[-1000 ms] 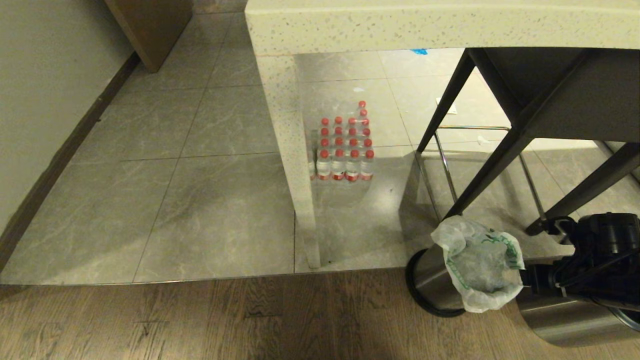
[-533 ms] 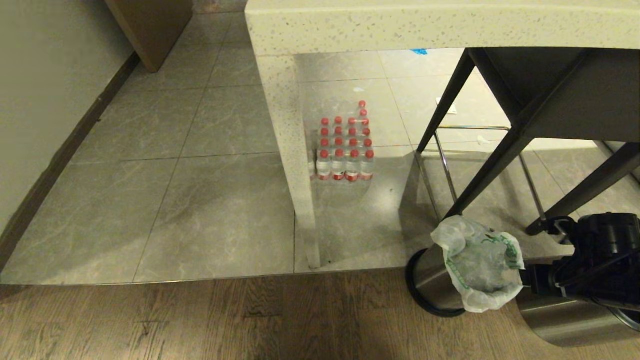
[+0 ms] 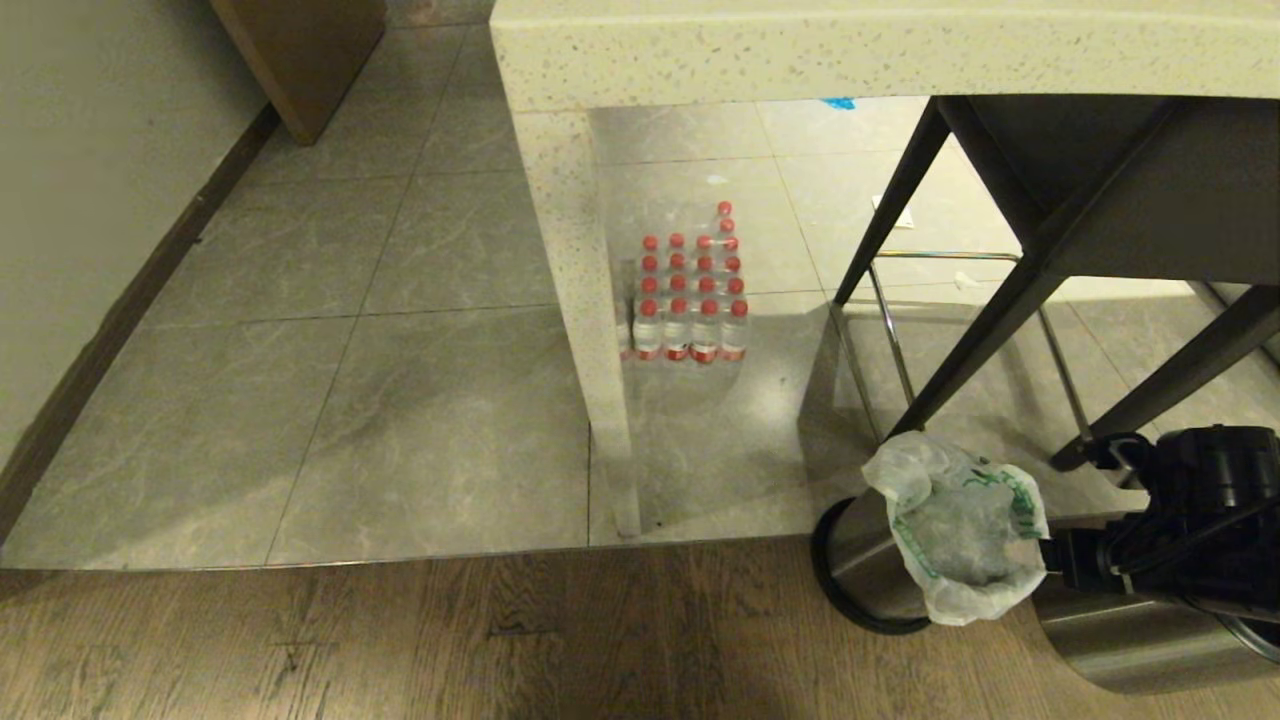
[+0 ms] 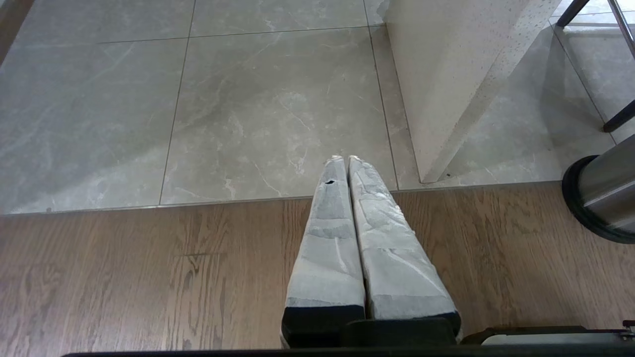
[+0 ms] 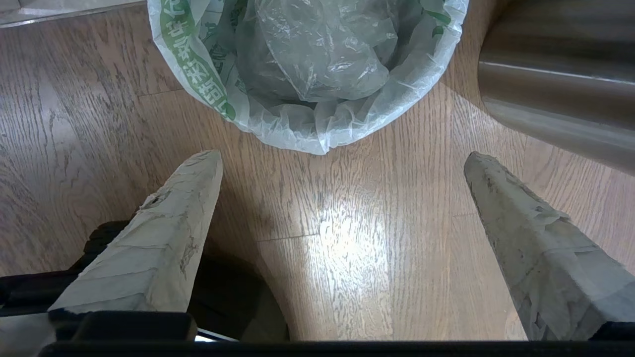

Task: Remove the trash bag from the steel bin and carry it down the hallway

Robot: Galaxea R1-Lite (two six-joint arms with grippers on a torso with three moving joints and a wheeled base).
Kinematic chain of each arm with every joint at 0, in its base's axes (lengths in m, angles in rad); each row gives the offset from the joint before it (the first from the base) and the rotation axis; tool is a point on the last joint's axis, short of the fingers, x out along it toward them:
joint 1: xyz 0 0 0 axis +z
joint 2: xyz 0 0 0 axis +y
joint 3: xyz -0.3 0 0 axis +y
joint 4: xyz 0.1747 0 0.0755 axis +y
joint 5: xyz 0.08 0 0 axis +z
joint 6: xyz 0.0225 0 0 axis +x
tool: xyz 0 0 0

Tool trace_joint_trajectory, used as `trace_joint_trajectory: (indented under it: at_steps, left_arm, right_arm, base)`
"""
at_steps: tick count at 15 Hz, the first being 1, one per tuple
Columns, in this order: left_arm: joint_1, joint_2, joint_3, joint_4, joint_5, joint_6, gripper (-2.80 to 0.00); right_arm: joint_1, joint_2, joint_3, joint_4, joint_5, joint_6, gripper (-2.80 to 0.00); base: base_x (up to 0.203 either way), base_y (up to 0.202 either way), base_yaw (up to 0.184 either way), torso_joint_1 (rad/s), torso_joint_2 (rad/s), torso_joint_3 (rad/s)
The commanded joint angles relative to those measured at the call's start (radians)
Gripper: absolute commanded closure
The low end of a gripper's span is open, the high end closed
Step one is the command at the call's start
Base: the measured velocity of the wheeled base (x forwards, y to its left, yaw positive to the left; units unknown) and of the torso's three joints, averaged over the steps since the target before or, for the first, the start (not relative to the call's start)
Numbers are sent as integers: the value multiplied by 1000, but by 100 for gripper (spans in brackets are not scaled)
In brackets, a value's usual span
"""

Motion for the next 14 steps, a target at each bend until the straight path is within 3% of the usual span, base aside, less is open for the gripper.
trace_joint_trajectory:
  at_steps: [1,14]
  left_arm:
    - [0,0,0,0,0,-1,0]
    - [0,0,0,0,1,0,0]
  right_arm:
    - [166,-1798,404,644,-43,99,-280]
    - [166,-1797,404,647,-43,99,-280]
  base:
    - [0,0,0,0,0,0]
    - [0,0,0,0,0,0]
